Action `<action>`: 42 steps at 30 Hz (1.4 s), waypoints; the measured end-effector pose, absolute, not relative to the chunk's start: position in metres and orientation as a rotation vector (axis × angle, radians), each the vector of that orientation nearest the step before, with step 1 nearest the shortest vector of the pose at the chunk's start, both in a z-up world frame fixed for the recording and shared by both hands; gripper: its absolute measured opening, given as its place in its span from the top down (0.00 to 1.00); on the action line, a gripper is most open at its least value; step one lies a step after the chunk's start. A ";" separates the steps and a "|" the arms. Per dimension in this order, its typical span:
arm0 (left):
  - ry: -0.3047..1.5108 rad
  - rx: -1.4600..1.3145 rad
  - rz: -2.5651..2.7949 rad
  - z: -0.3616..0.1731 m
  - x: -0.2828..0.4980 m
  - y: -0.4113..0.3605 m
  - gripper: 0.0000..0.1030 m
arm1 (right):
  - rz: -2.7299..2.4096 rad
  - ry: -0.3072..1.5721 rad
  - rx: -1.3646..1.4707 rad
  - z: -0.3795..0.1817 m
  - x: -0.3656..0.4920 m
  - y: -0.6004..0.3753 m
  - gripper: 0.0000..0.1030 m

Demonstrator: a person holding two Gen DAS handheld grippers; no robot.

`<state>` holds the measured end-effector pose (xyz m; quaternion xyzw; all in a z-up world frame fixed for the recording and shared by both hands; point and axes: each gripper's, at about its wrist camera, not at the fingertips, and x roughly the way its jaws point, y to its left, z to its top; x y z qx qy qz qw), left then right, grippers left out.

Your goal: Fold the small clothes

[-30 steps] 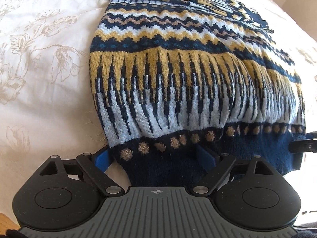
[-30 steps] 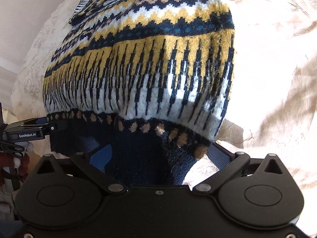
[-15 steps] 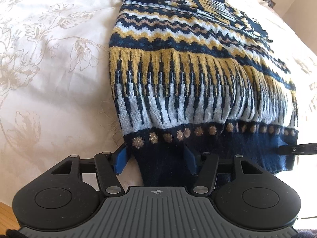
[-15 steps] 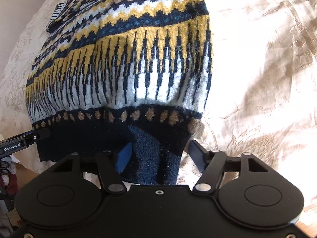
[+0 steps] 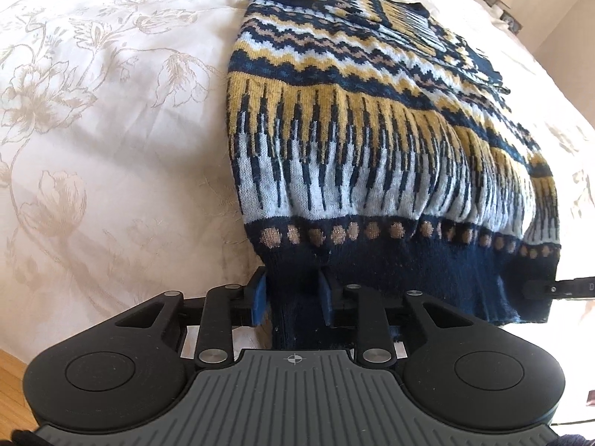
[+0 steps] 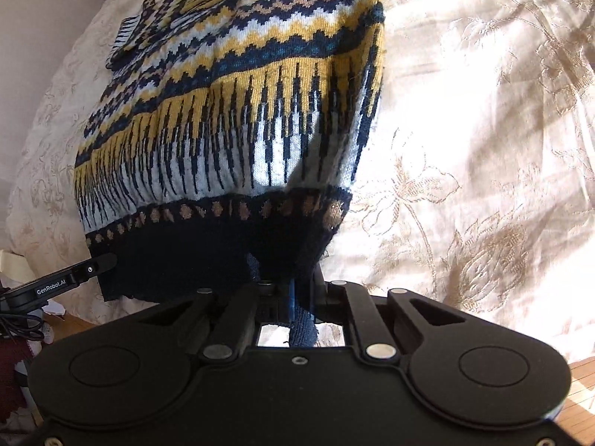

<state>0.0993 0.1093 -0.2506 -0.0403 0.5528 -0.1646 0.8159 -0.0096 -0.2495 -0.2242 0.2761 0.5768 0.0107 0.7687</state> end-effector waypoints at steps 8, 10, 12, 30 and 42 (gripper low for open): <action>1.170 -0.118 -0.398 -0.247 0.102 0.114 0.94 | 0.016 1.246 0.617 -0.222 -0.011 -0.251 0.86; 1.163 -0.137 -0.411 -0.242 0.104 0.115 0.94 | 0.029 1.224 0.640 -0.218 -0.013 -0.253 0.87; 1.146 -0.168 -0.430 -0.234 0.104 0.118 0.95 | 0.042 1.188 0.680 -0.213 -0.016 -0.257 0.87; 0.790 -0.429 -0.467 -0.089 0.212 0.107 0.95 | 0.072 0.723 0.981 -0.120 0.061 -0.351 0.88; 0.735 -0.441 -0.411 -0.092 0.344 0.055 0.95 | 0.057 0.681 0.970 -0.137 0.206 -0.390 0.88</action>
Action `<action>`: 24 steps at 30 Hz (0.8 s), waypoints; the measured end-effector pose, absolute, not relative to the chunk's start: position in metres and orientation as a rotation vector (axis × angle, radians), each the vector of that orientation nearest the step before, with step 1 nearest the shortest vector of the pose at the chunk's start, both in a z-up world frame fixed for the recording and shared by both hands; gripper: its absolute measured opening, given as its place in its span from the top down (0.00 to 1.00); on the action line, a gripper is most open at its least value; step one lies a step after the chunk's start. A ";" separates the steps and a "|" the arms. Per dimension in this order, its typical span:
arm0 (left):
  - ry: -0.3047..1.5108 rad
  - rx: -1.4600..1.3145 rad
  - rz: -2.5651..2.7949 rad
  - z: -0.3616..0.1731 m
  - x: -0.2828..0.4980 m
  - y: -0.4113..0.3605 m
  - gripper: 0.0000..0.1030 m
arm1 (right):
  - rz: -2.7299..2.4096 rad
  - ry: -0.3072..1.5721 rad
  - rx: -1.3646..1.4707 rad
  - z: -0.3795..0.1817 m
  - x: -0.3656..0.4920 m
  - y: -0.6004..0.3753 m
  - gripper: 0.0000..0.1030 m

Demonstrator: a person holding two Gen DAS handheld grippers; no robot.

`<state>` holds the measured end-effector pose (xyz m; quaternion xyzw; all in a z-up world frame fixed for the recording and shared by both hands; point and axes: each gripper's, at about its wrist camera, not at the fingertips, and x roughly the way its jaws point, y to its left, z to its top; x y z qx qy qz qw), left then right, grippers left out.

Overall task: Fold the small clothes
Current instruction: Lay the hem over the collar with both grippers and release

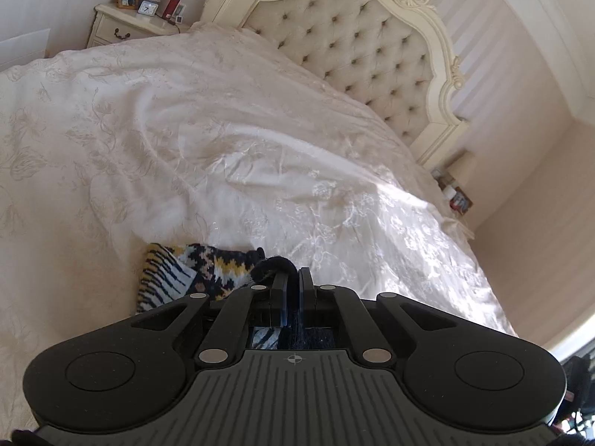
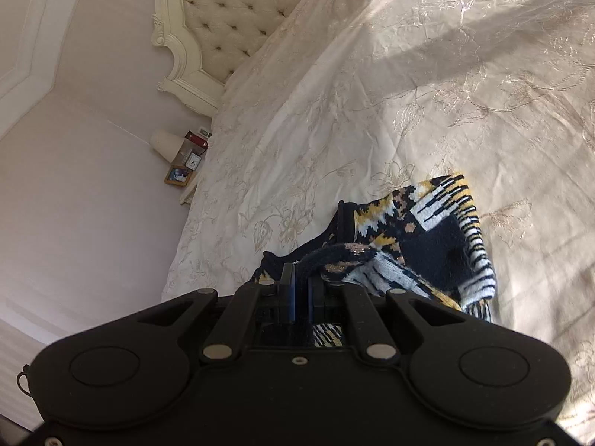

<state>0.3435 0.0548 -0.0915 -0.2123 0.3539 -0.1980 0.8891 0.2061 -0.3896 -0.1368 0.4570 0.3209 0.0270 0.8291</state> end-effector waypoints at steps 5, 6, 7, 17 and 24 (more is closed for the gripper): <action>0.788 -0.415 -0.368 -0.113 0.376 0.044 0.95 | 0.042 0.751 0.948 -0.158 0.247 -0.396 0.88; 0.802 -0.409 -0.357 -0.118 0.383 0.042 0.95 | 0.038 0.766 0.948 -0.163 0.255 -0.398 0.88; 0.818 -0.403 -0.346 -0.124 0.389 0.040 0.95 | 0.034 0.780 0.949 -0.169 0.263 -0.399 0.88; 0.952 -0.398 -0.275 -0.167 0.441 0.031 0.89 | -0.018 0.889 0.925 -0.213 0.308 -0.407 0.76; 0.854 -0.281 -0.285 -0.143 0.439 0.022 0.69 | -0.050 0.801 0.837 -0.199 0.303 -0.411 0.33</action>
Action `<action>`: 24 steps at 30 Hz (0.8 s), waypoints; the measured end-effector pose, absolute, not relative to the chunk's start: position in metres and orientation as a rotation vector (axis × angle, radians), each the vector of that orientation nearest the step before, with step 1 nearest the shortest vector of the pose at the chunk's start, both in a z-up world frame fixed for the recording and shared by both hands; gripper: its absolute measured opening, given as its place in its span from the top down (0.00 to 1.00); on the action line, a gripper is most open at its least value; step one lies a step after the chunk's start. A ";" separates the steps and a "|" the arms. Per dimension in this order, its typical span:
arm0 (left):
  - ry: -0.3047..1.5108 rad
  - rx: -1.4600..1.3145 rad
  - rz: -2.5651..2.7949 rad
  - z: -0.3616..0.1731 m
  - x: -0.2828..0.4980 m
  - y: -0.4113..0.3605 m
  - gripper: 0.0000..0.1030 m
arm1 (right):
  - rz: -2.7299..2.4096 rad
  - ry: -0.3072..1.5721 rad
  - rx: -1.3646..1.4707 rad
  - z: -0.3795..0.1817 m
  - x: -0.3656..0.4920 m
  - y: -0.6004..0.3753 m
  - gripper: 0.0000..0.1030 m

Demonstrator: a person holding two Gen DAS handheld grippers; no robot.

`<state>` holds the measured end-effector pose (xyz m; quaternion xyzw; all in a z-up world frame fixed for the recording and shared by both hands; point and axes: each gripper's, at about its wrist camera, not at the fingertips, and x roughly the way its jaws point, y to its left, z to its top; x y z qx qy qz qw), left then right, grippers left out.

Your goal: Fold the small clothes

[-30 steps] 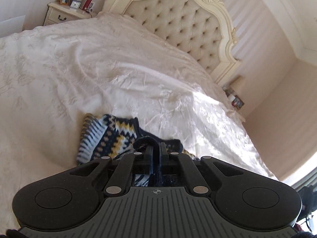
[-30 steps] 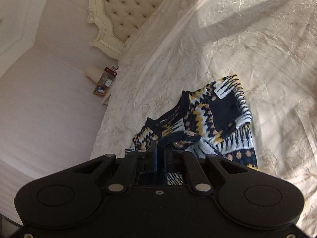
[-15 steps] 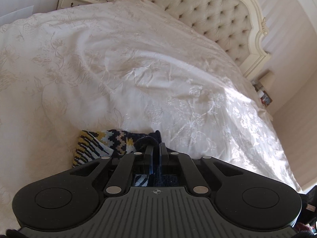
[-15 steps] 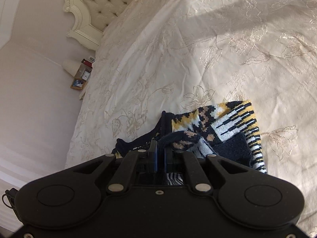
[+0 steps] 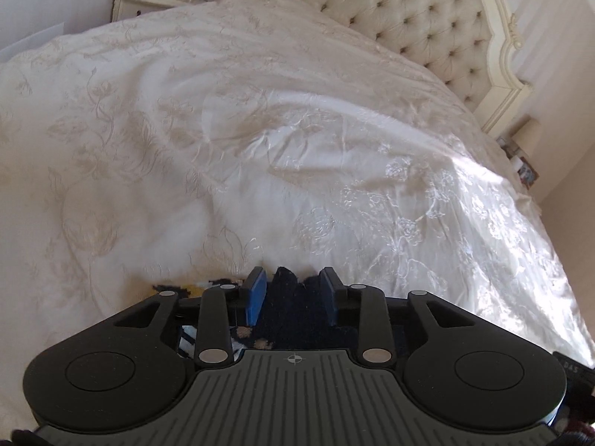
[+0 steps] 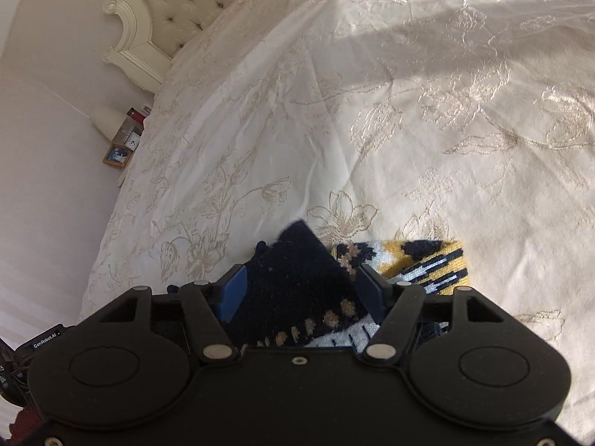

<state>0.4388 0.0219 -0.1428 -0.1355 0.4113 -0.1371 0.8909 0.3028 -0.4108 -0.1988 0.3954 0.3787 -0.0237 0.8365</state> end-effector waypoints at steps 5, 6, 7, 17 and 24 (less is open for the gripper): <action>0.866 -0.108 -0.395 -0.138 0.412 -0.008 0.65 | 0.015 0.793 0.715 -0.177 0.291 -0.392 0.31; 0.884 -0.068 -0.423 -0.142 0.404 -0.016 0.64 | 0.038 0.805 0.684 -0.175 0.289 -0.385 0.31; 0.901 -0.033 -0.446 -0.147 0.396 -0.024 0.64 | 0.064 0.823 0.644 -0.173 0.287 -0.374 0.31; 1.045 0.173 -0.406 -0.209 0.360 -0.037 0.64 | 0.185 1.024 0.289 -0.199 0.277 -0.309 0.31; 1.071 0.184 -0.338 -0.209 0.373 -0.021 0.63 | 0.120 1.069 0.223 -0.205 0.279 -0.323 0.34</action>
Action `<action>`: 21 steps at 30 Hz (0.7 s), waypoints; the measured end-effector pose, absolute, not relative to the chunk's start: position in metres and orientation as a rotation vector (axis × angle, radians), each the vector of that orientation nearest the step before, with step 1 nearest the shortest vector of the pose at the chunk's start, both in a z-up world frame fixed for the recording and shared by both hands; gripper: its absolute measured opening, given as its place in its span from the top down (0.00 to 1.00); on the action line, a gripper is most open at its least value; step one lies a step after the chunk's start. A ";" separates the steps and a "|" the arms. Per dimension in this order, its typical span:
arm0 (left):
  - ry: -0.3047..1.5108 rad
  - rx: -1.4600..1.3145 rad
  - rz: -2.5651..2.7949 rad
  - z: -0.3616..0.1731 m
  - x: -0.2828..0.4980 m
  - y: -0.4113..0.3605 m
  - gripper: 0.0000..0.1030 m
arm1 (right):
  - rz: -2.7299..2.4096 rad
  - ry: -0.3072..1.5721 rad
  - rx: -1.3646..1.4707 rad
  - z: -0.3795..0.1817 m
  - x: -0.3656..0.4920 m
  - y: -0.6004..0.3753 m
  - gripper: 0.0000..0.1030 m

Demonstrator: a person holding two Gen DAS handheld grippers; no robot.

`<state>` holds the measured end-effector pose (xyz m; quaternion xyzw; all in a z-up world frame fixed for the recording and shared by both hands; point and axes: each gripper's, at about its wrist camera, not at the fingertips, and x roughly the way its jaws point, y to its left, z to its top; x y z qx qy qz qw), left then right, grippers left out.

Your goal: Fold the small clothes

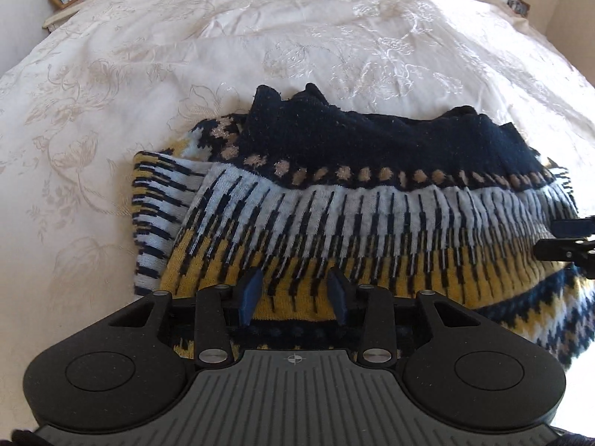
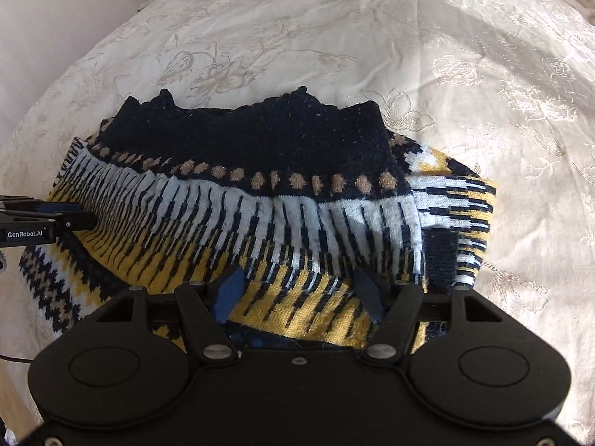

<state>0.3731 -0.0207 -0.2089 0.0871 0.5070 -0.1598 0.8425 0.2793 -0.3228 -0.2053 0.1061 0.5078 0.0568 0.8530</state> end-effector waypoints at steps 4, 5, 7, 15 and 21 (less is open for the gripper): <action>1.059 0.168 -0.328 -0.200 0.364 -0.021 0.63 | 0.095 1.048 0.256 -0.194 0.271 -0.317 0.30; 1.054 0.159 -0.329 -0.196 0.359 -0.021 0.63 | 0.092 1.038 0.269 -0.191 0.267 -0.318 0.27; 1.046 0.153 -0.332 -0.192 0.348 -0.019 0.63 | 0.090 1.018 0.293 -0.186 0.255 -0.315 0.25; 1.108 0.163 -0.281 -0.204 0.305 0.004 0.63 | -0.011 1.096 0.243 -0.198 0.202 -0.310 0.20; 1.125 0.163 -0.261 -0.213 0.299 0.014 0.62 | -0.090 1.146 0.354 -0.214 0.176 -0.331 0.13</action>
